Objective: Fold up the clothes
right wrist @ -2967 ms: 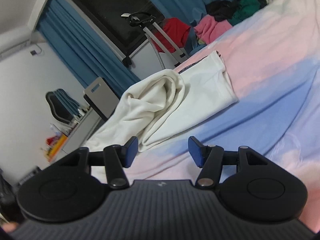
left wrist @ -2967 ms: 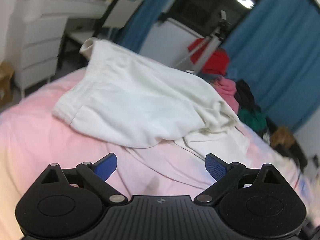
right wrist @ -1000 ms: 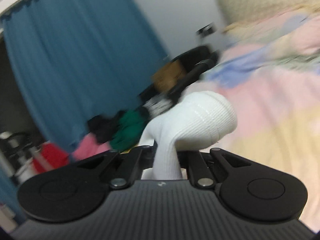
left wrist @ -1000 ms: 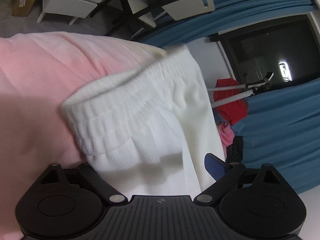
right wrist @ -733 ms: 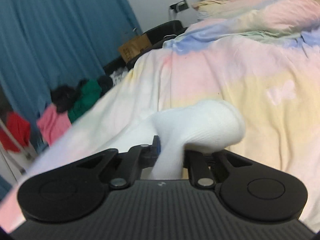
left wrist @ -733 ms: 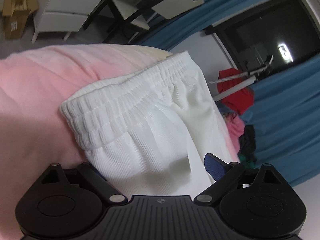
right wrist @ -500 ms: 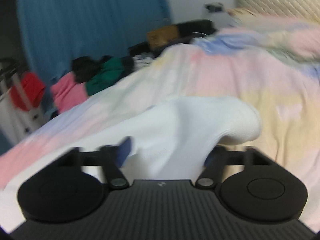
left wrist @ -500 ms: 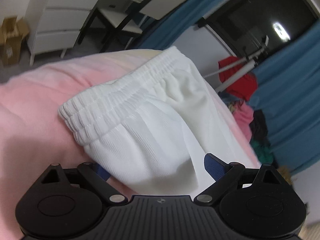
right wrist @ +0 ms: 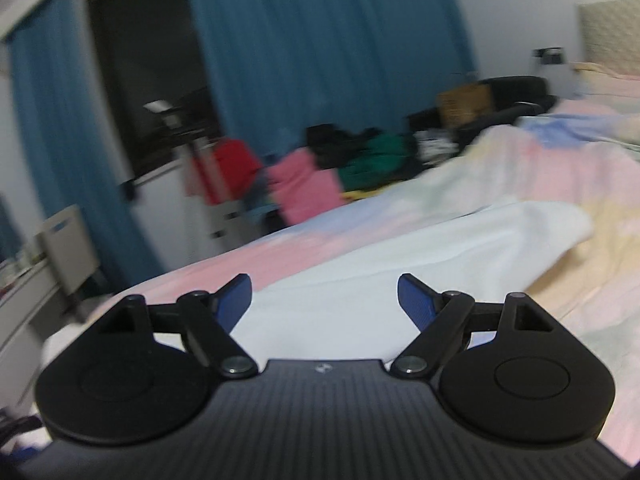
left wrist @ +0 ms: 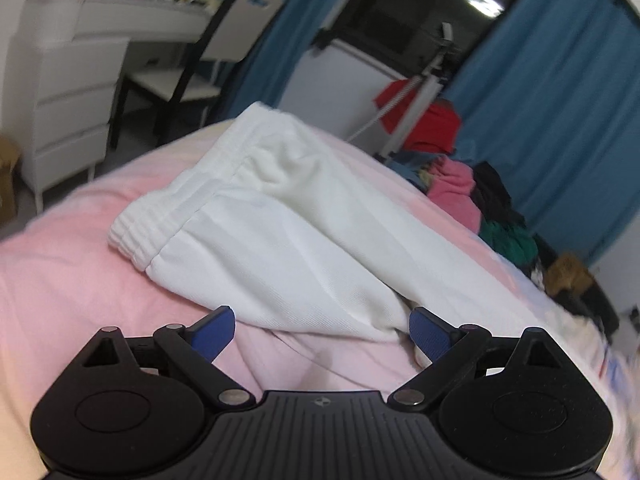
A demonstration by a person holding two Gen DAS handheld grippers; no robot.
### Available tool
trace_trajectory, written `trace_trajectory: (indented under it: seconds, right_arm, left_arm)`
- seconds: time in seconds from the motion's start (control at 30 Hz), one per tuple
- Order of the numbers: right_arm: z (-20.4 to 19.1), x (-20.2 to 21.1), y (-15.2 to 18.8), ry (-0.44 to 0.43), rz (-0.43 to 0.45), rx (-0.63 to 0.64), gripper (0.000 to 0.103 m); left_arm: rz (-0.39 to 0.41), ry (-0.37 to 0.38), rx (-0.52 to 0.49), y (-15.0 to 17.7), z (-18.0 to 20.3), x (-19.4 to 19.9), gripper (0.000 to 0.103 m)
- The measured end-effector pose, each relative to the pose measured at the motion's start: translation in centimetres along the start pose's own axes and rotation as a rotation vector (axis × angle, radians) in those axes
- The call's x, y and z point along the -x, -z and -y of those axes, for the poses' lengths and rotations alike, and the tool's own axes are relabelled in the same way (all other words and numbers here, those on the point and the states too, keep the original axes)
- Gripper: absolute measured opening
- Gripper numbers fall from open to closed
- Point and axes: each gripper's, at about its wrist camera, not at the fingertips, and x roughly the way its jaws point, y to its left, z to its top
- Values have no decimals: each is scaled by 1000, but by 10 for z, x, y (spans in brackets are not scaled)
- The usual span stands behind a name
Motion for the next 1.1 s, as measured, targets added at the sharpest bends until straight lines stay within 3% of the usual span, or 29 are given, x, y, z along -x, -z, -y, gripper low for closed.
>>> trace_trajectory:
  seconds: [0.1,0.2,0.33,0.4,0.53,0.63,0.77,0.83,0.93,1.0,1.1]
  right_arm:
    - [-23,12,20,-88,-34,-9,82]
    - [-43,11,42,-131,-80,28,82]
    - [-73,1,72,-110,-55,293,82]
    - [-74,-13,83,-85,-59,357,82]
    - [-74,-54,89,-94,-143,310,82]
    - [-82,-78,92,-128,-152,303,82]
    - [-89,-106,106,-120,-177,331,82]
    - [-88,-118,111,-113,-203,319,82]
    - [-84,-131,114,-96,-222,293,82]
    - [-83,-133,113,-86,-217,280,82]
    - [-82,-131,110,-68,-200,266,82]
  left_arm:
    - [14,30,-13,0,3,11,96]
    - [32,49,0,-23,-4,-3,96]
    - [75,15,12,-78,-34,-44,95]
    - [97,-4,18,-106,-49,-65,95]
    - [104,15,82,-161,-82,-110,94]
    - [89,20,100,-193,-93,-146,93]
    - [-2,21,116,-222,-97,-199,73]
    - [-22,5,147,-230,-96,-216,73]
    - [-26,-45,154,-240,-93,-231,49]
    - [-39,-115,126,-244,-90,-236,15]
    - [-41,-130,97,-243,-88,-223,11]
